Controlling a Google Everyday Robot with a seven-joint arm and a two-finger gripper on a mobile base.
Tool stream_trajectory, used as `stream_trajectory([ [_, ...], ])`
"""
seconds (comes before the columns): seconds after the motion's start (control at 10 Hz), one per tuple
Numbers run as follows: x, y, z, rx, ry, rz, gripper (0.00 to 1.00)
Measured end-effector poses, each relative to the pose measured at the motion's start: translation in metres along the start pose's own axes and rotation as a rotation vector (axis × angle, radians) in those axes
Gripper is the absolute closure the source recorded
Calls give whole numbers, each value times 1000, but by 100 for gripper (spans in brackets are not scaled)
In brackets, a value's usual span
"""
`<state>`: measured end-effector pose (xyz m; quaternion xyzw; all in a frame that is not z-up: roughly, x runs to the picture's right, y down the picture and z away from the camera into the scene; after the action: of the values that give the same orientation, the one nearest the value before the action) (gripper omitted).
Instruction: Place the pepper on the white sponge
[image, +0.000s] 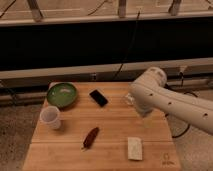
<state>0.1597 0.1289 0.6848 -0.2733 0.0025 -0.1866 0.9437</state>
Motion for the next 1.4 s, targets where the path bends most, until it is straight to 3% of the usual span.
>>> stream_trajectory([
  [0.3, -13, -3, 2, 3, 4, -83, 20],
  [0.6, -51, -15, 2, 13, -11, -220, 20],
  [1.0, -70, -20, 4, 20, -21, -349, 20],
  [1.3, -102, -31, 5, 39, -26, -488, 20],
  [1.4, -104, -31, 5, 40, -27, -499, 20],
])
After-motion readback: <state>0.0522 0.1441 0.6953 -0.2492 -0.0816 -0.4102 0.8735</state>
